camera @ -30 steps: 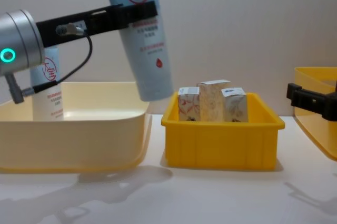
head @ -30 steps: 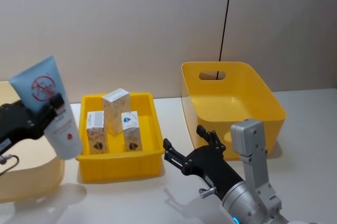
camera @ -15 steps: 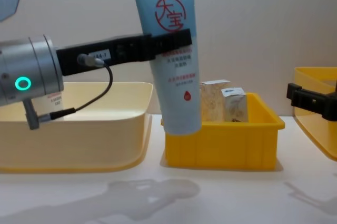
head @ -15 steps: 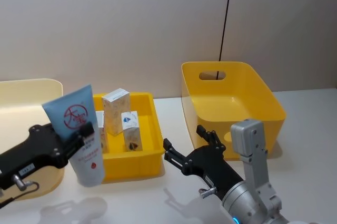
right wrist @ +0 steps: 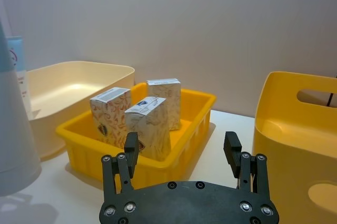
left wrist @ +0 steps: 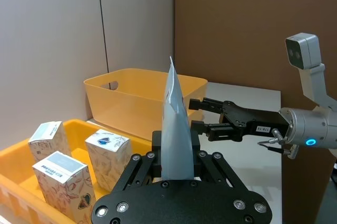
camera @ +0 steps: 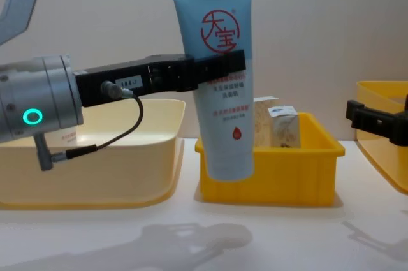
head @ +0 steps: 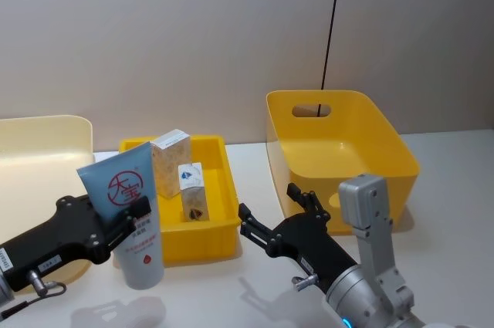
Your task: Bimanual collaborative sorting of washing and personal care products
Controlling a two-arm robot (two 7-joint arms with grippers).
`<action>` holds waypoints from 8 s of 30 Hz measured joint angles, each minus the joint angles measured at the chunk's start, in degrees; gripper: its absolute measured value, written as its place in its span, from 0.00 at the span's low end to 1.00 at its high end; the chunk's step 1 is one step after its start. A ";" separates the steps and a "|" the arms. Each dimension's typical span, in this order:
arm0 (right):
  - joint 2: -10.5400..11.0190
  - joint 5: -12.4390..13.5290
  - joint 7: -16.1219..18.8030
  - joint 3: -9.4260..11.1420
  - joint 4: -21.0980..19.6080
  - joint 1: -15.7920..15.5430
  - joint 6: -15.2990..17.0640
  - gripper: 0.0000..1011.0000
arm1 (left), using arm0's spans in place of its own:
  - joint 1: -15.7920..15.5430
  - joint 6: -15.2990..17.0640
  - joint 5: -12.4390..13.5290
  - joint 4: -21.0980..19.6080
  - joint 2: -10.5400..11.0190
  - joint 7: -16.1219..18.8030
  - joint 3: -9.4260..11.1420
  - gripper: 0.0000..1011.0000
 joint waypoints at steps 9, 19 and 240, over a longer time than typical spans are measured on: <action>1.53 1.96 4.27 0.22 -0.62 0.27 0.42 0.99 | 0.04 -0.29 0.08 0.12 0.13 -0.51 0.41 0.27; 3.91 4.92 10.71 -0.10 -1.24 1.45 1.56 0.99 | 0.07 -0.45 0.14 0.17 0.18 -0.78 0.62 0.27; -1.82 -9.53 -13.49 4.58 18.10 21.41 5.89 0.39 | 0.07 -0.55 0.15 0.21 0.23 -0.96 0.78 0.99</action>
